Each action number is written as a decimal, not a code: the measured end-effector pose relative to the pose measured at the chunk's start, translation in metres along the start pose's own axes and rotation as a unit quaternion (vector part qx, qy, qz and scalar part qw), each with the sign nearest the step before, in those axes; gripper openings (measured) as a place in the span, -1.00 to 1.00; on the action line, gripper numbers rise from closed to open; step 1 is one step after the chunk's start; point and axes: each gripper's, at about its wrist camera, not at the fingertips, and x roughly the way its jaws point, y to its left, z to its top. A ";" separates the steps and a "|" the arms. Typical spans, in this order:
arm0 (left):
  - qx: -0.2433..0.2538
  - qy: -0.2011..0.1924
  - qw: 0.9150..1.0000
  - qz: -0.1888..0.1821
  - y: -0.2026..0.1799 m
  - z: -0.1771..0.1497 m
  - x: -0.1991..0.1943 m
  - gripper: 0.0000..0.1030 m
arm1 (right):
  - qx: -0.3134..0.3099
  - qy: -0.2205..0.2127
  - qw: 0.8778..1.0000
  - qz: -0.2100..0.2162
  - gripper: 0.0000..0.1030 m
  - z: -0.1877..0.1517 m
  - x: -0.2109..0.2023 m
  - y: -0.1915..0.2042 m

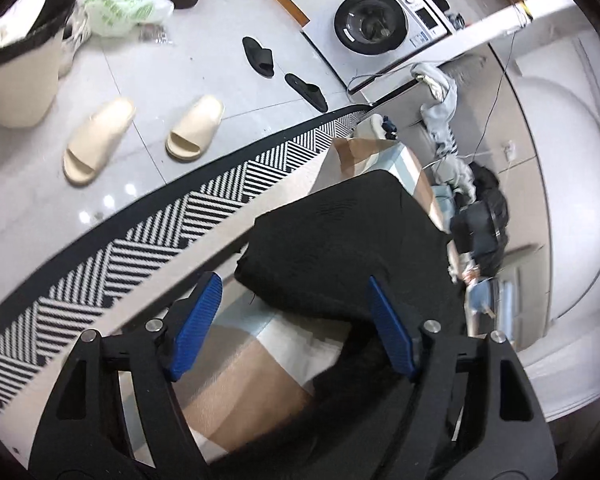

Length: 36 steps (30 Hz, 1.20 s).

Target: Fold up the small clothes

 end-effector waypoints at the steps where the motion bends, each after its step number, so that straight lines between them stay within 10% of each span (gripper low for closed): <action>1: -0.004 0.006 1.000 -0.004 0.005 -0.001 0.000 0.41 | 0.001 -0.001 1.000 0.002 -0.03 -0.001 0.000 0.000; 5: -0.025 0.028 0.999 -0.002 0.017 -0.003 0.018 0.32 | 0.012 -0.004 1.000 0.012 0.01 -0.004 -0.005 -0.003; 10: -0.045 0.016 0.999 0.016 0.006 0.004 0.039 -0.70 | 0.029 -0.009 0.999 0.018 0.01 -0.013 -0.013 -0.009; 13: -0.024 -0.010 0.999 0.029 -0.010 0.007 0.042 -0.90 | 0.037 -0.018 0.999 0.022 0.01 -0.020 -0.021 -0.011; 20: 0.129 -0.097 0.986 0.033 -0.122 0.014 0.024 -0.92 | 0.059 -0.036 0.997 0.032 0.02 -0.030 -0.034 -0.022; 25: 0.312 -0.100 0.944 -0.045 -0.244 -0.029 0.028 -0.91 | 0.071 -0.041 0.996 0.034 0.02 -0.033 -0.042 -0.028; 29: 0.406 0.002 0.908 -0.105 -0.286 -0.081 0.053 -0.70 | 0.076 -0.044 0.996 0.028 0.03 -0.037 -0.049 -0.031; 31: 0.406 0.023 0.907 -0.109 -0.284 -0.093 0.059 0.02 | 0.072 -0.043 0.996 0.024 0.03 -0.040 -0.052 -0.031; 36: 0.386 0.022 0.918 -0.087 -0.266 -0.089 0.063 0.17 | 0.068 -0.040 0.997 0.014 0.03 -0.045 -0.057 -0.036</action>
